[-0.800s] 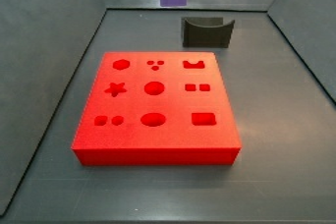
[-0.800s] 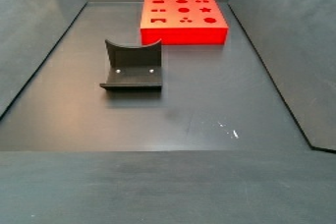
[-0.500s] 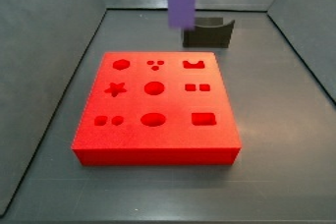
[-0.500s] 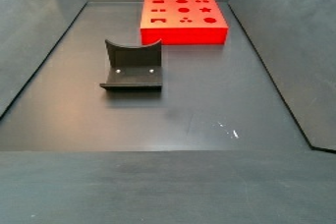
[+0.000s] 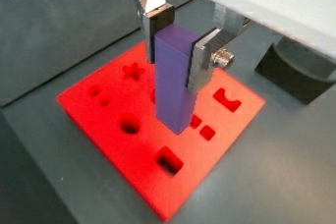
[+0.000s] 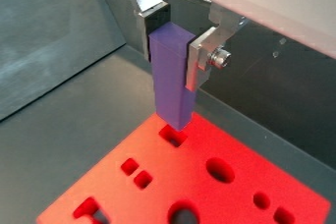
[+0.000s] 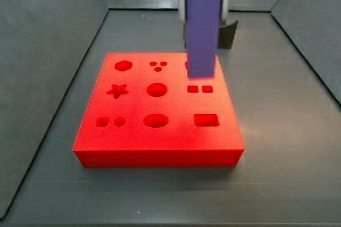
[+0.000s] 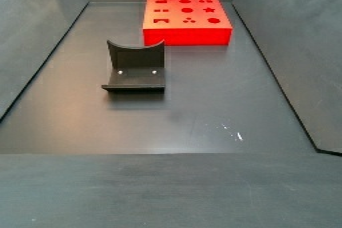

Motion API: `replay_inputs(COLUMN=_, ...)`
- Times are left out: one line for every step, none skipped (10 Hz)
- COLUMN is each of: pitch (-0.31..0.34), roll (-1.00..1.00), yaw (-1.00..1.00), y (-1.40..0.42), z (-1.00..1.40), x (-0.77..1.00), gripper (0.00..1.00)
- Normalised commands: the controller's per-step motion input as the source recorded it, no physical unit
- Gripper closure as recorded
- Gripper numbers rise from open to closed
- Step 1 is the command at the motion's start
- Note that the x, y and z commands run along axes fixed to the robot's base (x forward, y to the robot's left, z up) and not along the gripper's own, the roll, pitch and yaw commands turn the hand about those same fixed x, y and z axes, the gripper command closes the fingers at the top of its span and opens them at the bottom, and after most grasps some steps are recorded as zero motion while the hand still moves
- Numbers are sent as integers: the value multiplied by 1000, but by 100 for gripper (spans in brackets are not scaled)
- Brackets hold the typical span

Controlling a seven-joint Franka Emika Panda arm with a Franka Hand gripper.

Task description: Insert the rectangle object.

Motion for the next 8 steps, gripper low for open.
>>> replay_inputs(pitch=10, roll=9, yaw=0, y=-154, z=-557, x=123, gripper=100)
replay_inputs(pitch=51, roll=20, yaw=0, y=-97, z=-554, x=43, gripper=100)
replay_inputs(pitch=56, roll=1, yaw=0, y=-31, z=-454, x=6, gripper=100)
replay_inputs(pitch=27, roll=14, yaw=0, y=-63, z=-329, x=0, gripper=100)
replay_inputs(pitch=4, roll=23, yaw=0, y=-111, z=-300, x=60, gripper=100)
replay_inputs(pitch=0, roll=26, yaw=109, y=-109, z=-251, x=120, gripper=100)
replay_inputs(pitch=0, roll=77, yaw=174, y=-71, z=-166, x=263, gripper=100)
replay_inputs(pitch=0, roll=180, yaw=54, y=-11, z=-154, x=437, gripper=100)
